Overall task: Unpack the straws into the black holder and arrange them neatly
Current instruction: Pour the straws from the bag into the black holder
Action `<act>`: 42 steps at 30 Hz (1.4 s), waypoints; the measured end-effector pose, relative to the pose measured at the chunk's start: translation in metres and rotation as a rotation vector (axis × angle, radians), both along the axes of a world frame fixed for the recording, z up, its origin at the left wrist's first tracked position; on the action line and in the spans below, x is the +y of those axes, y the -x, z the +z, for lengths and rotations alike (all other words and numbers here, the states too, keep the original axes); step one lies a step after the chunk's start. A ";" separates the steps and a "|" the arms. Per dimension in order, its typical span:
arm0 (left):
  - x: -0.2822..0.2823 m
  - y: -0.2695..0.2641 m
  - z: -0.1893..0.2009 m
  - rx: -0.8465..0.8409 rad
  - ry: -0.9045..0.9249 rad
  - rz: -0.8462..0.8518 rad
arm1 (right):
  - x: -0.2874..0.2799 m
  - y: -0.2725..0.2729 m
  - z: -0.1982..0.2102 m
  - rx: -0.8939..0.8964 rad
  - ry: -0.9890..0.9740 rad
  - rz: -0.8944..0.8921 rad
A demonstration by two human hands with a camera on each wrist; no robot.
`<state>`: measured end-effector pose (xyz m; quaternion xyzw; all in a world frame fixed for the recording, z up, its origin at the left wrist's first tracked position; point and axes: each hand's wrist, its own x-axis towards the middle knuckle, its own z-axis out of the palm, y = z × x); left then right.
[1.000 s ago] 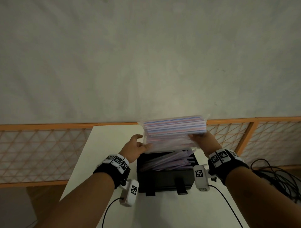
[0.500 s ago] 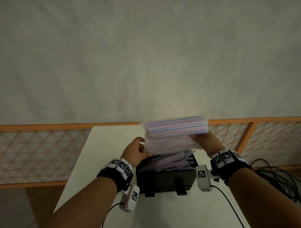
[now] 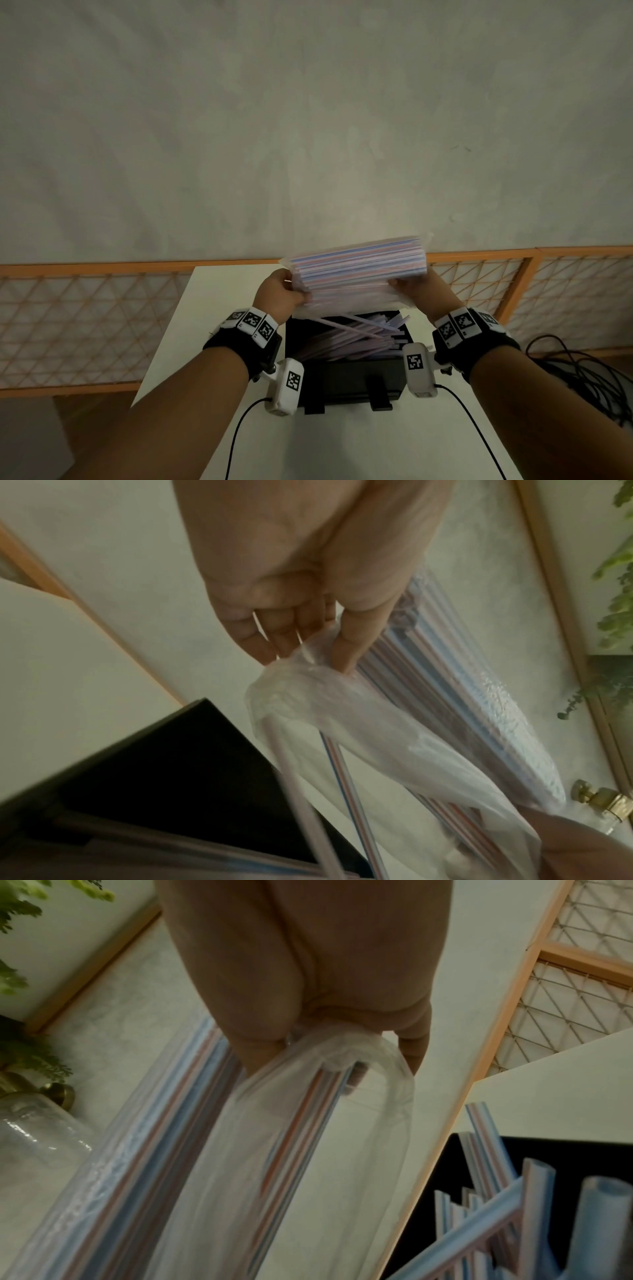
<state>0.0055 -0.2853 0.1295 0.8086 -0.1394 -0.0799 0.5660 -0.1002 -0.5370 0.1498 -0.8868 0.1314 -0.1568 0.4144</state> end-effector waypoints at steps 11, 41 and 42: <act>0.004 0.007 0.011 -0.279 -0.108 -0.040 | 0.005 -0.002 0.005 -0.015 -0.061 -0.136; 0.008 0.007 0.015 -0.221 0.014 -0.051 | 0.016 -0.008 0.018 0.010 -0.063 -0.075; 0.008 0.007 0.015 -0.227 0.019 -0.057 | 0.017 -0.004 0.018 -0.055 -0.207 -0.042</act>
